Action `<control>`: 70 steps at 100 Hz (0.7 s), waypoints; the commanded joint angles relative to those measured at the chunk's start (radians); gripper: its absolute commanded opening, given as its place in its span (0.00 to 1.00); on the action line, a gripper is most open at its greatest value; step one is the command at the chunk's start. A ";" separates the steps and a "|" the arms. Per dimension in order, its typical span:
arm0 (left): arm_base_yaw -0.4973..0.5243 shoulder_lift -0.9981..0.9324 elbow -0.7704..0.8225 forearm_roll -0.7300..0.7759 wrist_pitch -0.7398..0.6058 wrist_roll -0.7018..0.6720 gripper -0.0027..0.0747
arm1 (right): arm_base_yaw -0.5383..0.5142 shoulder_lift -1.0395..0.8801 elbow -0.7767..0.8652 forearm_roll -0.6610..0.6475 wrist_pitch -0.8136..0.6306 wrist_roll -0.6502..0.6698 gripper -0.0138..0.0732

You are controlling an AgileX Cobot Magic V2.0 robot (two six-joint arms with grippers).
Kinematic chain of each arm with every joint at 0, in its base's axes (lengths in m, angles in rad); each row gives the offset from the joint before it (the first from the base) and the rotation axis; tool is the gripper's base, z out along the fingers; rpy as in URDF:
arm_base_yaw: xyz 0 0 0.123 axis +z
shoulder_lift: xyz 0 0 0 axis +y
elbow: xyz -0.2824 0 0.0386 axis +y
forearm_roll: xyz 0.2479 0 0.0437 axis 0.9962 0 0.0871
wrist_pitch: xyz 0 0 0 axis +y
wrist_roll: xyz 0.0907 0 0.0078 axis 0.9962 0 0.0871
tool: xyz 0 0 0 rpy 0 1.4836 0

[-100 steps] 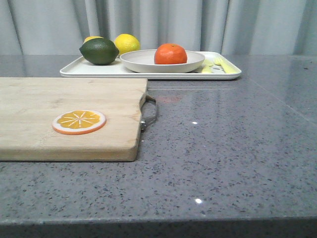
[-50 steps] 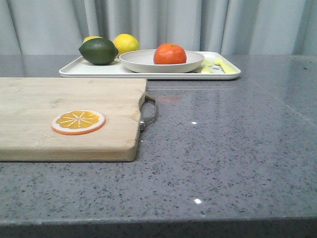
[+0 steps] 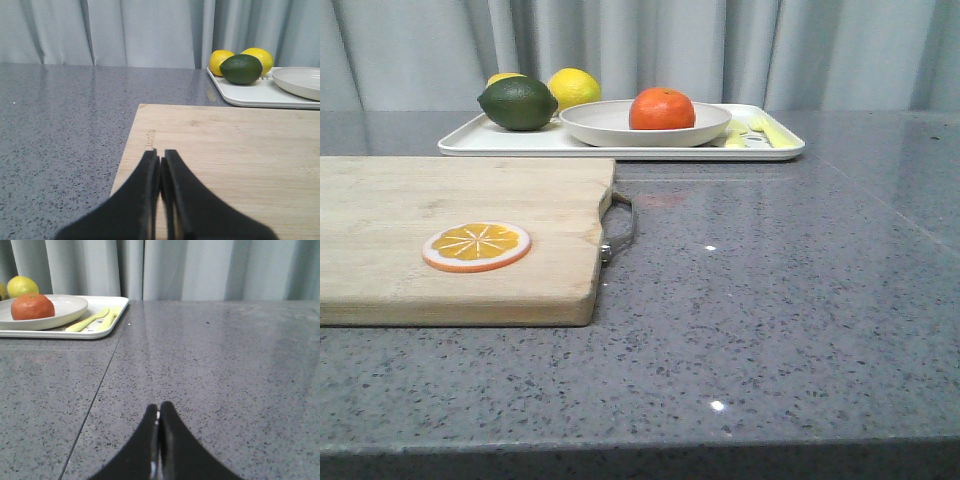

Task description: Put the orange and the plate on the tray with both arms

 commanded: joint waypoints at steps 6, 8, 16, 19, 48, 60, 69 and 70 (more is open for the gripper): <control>0.002 -0.031 0.024 -0.003 -0.072 0.000 0.01 | -0.012 -0.044 0.004 -0.016 -0.074 0.004 0.08; 0.002 -0.031 0.024 -0.003 -0.072 0.000 0.01 | -0.016 -0.048 0.004 -0.016 -0.075 0.004 0.08; 0.002 -0.031 0.024 -0.003 -0.072 0.000 0.01 | -0.028 -0.048 0.006 -0.016 -0.080 0.004 0.08; 0.002 -0.031 0.024 -0.003 -0.072 0.000 0.01 | -0.029 -0.048 0.006 -0.016 -0.080 0.004 0.08; 0.002 -0.031 0.024 -0.003 -0.072 0.000 0.01 | -0.029 -0.048 0.006 -0.016 -0.075 0.004 0.08; 0.002 -0.031 0.024 -0.003 -0.072 0.000 0.01 | -0.029 -0.048 0.006 -0.016 -0.075 0.004 0.08; 0.002 -0.031 0.024 -0.003 -0.072 0.000 0.01 | -0.029 -0.048 0.006 -0.016 -0.075 0.004 0.08; 0.002 -0.031 0.024 -0.003 -0.072 0.000 0.01 | -0.029 -0.048 0.006 -0.016 -0.075 0.004 0.08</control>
